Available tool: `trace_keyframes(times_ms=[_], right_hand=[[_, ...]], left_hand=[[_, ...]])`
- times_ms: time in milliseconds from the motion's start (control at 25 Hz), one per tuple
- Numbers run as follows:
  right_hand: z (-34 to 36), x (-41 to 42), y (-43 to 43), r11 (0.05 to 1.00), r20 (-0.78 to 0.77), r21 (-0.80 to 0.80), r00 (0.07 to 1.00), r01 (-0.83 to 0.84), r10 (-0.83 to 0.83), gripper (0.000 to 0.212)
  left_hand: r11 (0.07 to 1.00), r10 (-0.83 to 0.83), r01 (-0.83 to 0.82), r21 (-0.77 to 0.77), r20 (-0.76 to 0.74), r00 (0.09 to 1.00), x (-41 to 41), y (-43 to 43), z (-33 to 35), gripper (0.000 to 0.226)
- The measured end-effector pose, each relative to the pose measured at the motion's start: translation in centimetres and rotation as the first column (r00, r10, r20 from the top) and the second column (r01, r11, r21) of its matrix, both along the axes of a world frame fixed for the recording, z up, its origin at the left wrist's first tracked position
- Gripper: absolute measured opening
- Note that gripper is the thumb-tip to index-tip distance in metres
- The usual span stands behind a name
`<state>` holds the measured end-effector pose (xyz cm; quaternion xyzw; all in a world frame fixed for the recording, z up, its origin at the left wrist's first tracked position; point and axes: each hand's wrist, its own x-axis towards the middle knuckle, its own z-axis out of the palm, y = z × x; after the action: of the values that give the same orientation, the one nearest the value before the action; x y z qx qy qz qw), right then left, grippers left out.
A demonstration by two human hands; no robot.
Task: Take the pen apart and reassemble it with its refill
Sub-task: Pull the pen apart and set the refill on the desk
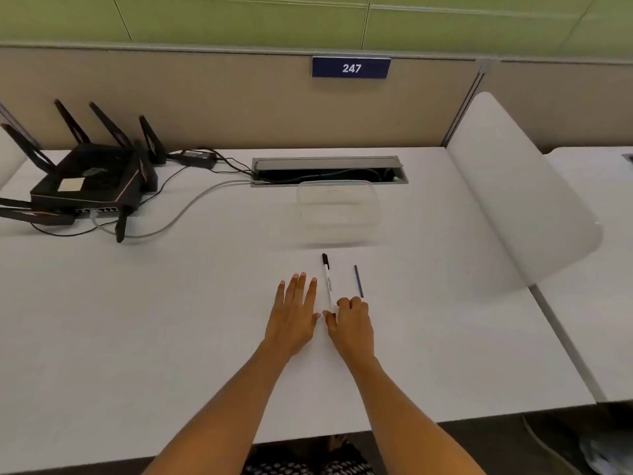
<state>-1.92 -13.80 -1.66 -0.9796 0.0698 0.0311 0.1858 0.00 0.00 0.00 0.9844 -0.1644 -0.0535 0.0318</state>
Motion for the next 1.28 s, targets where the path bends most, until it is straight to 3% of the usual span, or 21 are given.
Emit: trace_keyframes(times_ms=[480,640,840,1000,1120,1280], right_hand=[[-1.0,0.2,0.2,0.976,-0.030,0.159,0.989,0.148,-0.145,0.022],[-0.6,0.4,-0.3,0.928,-0.010,0.323,0.981,0.184,-0.191,0.017],[1.8,0.7,-2.2,0.860,0.051,0.497,0.986,0.114,-0.160,0.010],[4.7,1.6,-3.8,0.769,-0.015,0.623,0.985,0.144,-0.173,0.016],[6.9,2.5,-4.5,0.703,-0.111,0.689,0.984,0.177,-0.139,0.032],[9.0,3.5,-4.4,0.743,-0.074,0.661,0.995,0.101,-0.069,0.039]], left_hand=[[0.988,-0.152,0.152,-0.016,-0.013,0.988,0.7,-1.2,-1.2,0.057],[0.976,-0.207,0.209,-0.055,0.040,0.977,1.9,-1.4,-0.6,0.054],[0.956,-0.275,0.286,-0.064,0.145,0.950,3.5,-0.7,1.4,0.028],[0.943,-0.268,0.303,-0.139,0.225,0.937,4.3,-0.8,3.7,0.014],[0.929,-0.268,0.325,-0.174,0.286,0.920,4.7,-1.3,5.7,0.010],[0.919,-0.211,0.298,-0.256,0.318,0.924,4.8,-1.4,7.8,0.013]])
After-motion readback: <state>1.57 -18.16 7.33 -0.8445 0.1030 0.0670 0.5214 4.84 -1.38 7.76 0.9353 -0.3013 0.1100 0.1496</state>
